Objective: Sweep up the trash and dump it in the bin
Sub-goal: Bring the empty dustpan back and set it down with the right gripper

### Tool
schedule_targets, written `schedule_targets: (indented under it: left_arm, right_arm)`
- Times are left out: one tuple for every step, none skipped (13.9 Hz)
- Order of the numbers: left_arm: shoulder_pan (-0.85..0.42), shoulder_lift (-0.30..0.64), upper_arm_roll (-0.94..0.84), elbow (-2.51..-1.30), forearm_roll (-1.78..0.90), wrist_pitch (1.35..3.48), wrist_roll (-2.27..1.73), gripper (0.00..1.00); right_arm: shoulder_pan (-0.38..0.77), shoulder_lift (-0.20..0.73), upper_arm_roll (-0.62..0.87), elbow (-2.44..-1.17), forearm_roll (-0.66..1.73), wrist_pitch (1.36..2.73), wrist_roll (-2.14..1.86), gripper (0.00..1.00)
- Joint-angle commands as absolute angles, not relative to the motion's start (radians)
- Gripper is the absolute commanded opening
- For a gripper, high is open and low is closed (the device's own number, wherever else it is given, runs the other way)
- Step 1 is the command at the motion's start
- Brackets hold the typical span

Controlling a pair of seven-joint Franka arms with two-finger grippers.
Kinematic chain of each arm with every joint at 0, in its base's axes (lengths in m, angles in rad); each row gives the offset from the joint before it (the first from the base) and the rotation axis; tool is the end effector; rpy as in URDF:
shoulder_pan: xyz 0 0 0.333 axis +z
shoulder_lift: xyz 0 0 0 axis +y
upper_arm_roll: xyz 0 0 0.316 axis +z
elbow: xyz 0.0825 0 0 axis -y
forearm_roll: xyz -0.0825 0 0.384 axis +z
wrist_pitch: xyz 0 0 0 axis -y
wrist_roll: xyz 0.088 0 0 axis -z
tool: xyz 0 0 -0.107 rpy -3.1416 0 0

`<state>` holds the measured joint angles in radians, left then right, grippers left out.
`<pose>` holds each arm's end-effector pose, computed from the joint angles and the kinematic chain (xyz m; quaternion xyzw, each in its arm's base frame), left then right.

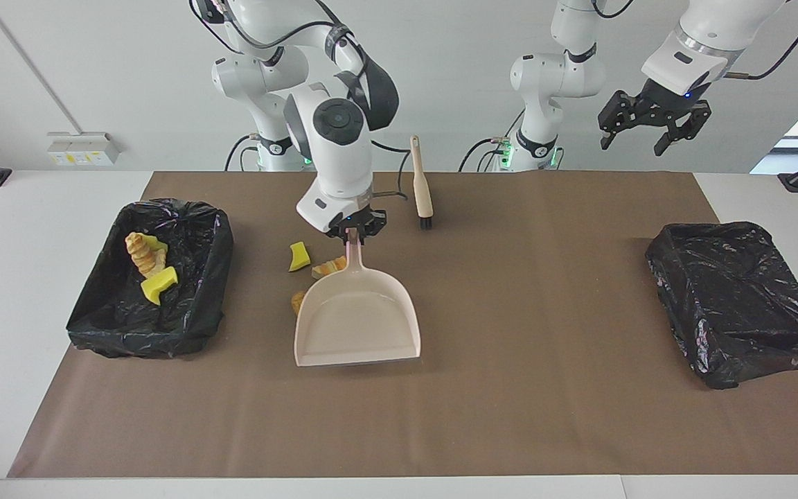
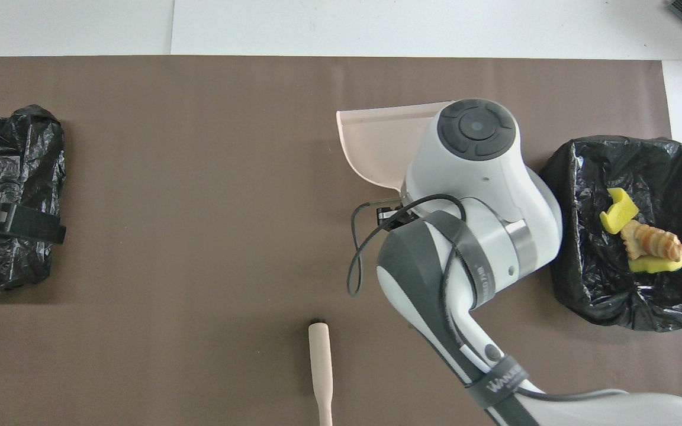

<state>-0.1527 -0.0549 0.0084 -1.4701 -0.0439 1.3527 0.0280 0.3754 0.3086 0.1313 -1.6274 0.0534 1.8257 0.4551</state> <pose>0.5067 -0.0789 0.6819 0.9952 -0.0901 -0.0325 0.0199 0.5598 0.3065 0.4347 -0.9974 -0.0156 0.0688 0.0154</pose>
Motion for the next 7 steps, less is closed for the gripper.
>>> schedule_targets:
  left_arm:
    - [-0.149, -0.071, 0.005, -1.480, -0.026, 1.341, 0.035, 1.00]
    - [-0.149, -0.071, 0.003, -1.480, -0.026, 1.341, 0.035, 1.00]
    - [-0.149, -0.071, 0.005, -1.480, -0.026, 1.341, 0.034, 1.00]
    - [-0.149, -0.071, 0.003, -1.480, -0.026, 1.341, 0.035, 1.00]
    - [-0.149, -0.071, 0.003, -1.480, -0.026, 1.341, 0.035, 1.00]
    - [-0.149, -0.071, 0.005, -1.480, -0.026, 1.341, 0.034, 1.00]
    - [-0.149, -0.071, 0.005, -1.480, -0.026, 1.342, 0.034, 1.00]
  right_arm:
    - [0.440, 0.400, 0.129, -1.566, 0.092, 1.894, 0.532, 0.00]
    - [0.474, 0.434, 0.129, -1.551, 0.091, 1.926, 0.564, 0.00]
    - [0.501, 0.463, 0.129, -1.542, 0.089, 1.957, 0.584, 0.00]
    - [0.520, 0.480, 0.129, -1.539, 0.084, 1.983, 0.595, 0.00]
    - [0.534, 0.489, 0.129, -1.539, 0.083, 1.994, 0.597, 0.00]
    - [0.543, 0.495, 0.129, -1.542, 0.081, 2.002, 0.598, 0.00]
    - [0.548, 0.494, 0.129, -1.545, 0.072, 2.009, 0.598, 0.00]
